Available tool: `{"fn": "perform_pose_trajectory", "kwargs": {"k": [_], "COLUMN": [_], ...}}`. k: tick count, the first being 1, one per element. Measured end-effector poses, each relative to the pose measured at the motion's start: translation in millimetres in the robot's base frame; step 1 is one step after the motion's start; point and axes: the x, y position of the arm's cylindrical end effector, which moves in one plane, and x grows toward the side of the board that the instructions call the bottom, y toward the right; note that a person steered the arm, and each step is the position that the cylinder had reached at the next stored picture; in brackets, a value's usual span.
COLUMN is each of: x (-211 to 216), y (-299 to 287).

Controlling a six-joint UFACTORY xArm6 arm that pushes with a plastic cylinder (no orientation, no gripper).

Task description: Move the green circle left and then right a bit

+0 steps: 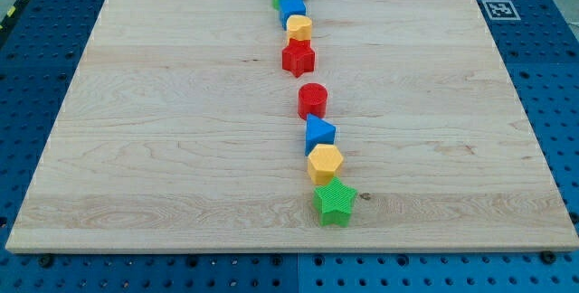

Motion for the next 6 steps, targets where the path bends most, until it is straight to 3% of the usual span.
{"fn": "perform_pose_trajectory", "kwargs": {"k": [1, 3, 5, 6], "x": [-0.1, -2.3, -10.7, -11.1], "y": [35.1, 38.1, 15.9, -25.0]}}
